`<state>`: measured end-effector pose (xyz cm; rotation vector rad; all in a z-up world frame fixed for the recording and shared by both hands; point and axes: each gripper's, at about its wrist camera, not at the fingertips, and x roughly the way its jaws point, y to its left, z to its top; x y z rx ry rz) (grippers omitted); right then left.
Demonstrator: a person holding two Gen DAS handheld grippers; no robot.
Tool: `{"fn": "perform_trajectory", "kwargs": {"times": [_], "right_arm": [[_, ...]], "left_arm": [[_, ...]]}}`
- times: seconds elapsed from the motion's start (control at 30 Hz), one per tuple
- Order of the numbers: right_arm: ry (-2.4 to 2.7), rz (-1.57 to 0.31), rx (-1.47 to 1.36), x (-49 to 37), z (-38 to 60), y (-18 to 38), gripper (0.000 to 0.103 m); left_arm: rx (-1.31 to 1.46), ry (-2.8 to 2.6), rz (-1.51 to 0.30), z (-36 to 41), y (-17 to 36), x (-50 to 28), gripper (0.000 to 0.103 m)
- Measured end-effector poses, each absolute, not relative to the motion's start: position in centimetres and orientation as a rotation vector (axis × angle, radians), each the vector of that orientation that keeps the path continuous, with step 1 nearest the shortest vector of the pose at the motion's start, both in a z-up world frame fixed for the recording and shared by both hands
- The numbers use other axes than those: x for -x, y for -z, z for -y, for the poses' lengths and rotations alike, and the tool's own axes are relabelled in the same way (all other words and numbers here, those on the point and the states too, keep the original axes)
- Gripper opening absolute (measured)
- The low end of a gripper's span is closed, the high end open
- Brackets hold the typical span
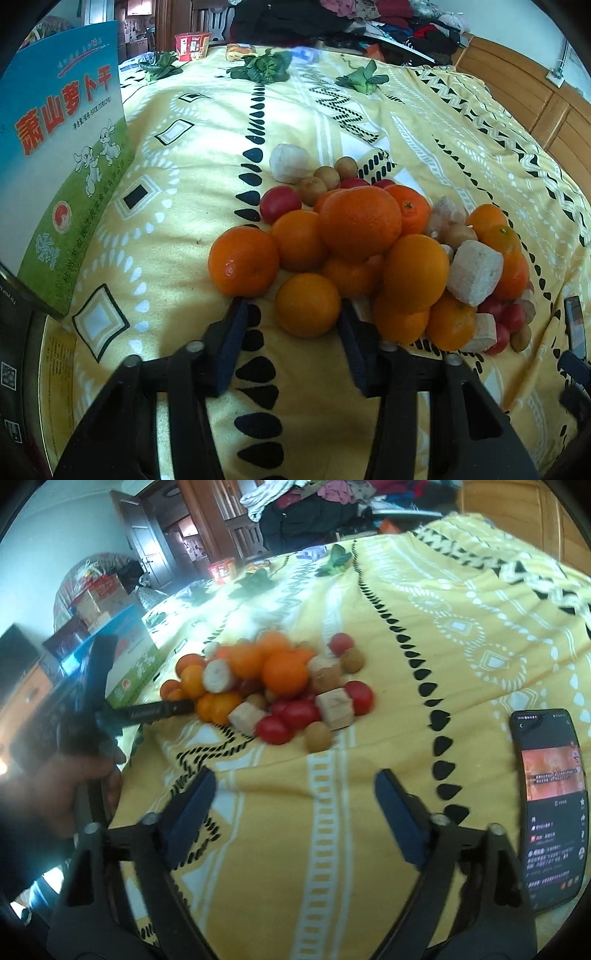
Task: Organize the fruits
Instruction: 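Grasp a large orange with the left tool while the right tool grasps a small brown fruit, then carry both fruits over the steel basin and open both tools to drop them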
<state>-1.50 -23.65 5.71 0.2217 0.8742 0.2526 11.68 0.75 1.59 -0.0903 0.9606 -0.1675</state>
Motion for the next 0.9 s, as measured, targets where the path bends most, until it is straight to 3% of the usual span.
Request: {"fn": "perform_trajectory", "kwargs": {"times": [0.07, 0.17, 0.3, 0.43, 0.67, 0.9], "right_arm": [[-0.244, -0.901, -0.235, 0.7, 24.4, -5.4, 0.057], [-0.239, -0.913, -0.229, -0.4, 24.8, -5.1, 0.055], [-0.297, -0.937, -0.207, -2.2, 23.6, -4.6, 0.044], [-0.275, -0.966, -0.161, -4.0, 22.5, -3.7, 0.042], [-0.218, -0.995, -0.093, -4.3, 21.8, -2.6, 0.023], [-0.224, -0.897, -0.106, -1.4, 20.8, -6.9, 0.023]], "left_arm": [[0.094, 0.197, -0.952, -0.6, -1.9, -11.4, 0.034], [0.101, 0.234, -0.942, -0.3, -2.4, -10.6, 0.034], [0.132, 0.271, -0.908, -0.4, -3.9, -8.6, 0.034], [0.147, 0.312, -0.879, -0.3, -5.4, -6.8, 0.034], [0.150, 0.319, -0.867, -0.6, -6.7, -4.6, 0.034], [0.149, 0.306, -0.811, -1.9, -9.7, -2.2, 0.034]]}}
